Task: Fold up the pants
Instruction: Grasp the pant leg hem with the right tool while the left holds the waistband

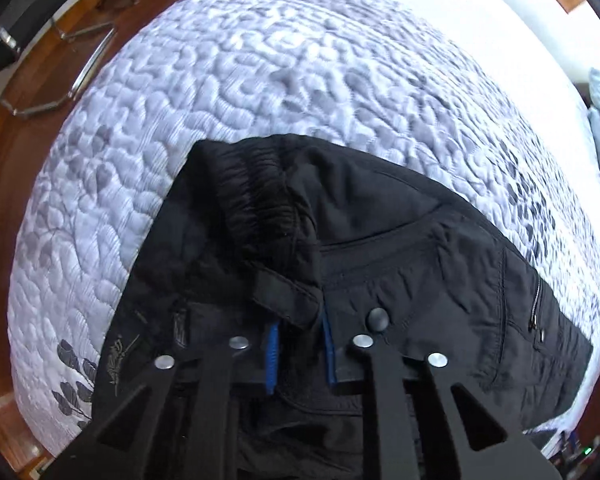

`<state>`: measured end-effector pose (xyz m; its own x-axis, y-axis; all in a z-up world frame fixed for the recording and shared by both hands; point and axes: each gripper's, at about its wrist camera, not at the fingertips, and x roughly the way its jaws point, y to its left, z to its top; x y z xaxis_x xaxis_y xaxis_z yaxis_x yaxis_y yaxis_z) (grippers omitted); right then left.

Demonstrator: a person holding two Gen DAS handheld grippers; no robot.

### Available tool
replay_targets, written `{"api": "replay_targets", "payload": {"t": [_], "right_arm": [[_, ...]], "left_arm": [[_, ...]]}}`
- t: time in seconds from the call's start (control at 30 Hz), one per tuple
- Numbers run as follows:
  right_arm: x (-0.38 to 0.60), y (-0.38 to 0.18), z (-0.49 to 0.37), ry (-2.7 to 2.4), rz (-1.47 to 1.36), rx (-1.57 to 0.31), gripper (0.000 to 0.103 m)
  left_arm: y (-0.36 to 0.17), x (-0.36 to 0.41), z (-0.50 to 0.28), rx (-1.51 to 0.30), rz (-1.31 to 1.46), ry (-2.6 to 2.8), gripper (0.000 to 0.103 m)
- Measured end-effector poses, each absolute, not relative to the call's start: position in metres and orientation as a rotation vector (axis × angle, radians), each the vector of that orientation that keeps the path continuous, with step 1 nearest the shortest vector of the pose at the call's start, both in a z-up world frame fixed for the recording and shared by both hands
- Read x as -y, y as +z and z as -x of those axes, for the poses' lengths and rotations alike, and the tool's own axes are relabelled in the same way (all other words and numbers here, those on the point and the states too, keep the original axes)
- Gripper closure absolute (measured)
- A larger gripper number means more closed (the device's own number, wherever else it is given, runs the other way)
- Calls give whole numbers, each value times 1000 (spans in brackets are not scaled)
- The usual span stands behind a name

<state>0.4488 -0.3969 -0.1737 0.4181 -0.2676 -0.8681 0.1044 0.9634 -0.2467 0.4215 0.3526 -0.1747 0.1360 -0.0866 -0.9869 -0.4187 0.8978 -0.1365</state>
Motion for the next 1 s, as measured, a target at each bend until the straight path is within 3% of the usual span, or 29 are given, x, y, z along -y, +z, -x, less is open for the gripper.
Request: {"api": "replay_targets", "payload": {"t": [0.33,0.77,0.83,1.0], "right_arm": [[493,-180,-554,-199,-129,-1218,3],[505,-234,-665,-173,-113,-1331,3],[501,-234,-666,-172,-111,-1326,10],[483,-219,-666,-139,-47,-1314,83]], "left_arm": [[-159,-338,-425,-1415,409,254,89],[-177,-339,-432,-1439,361,267,89],[-177,-337,-434,-1444,352,276,89],[-173,-332,-435,-1434,331,305,89]]}}
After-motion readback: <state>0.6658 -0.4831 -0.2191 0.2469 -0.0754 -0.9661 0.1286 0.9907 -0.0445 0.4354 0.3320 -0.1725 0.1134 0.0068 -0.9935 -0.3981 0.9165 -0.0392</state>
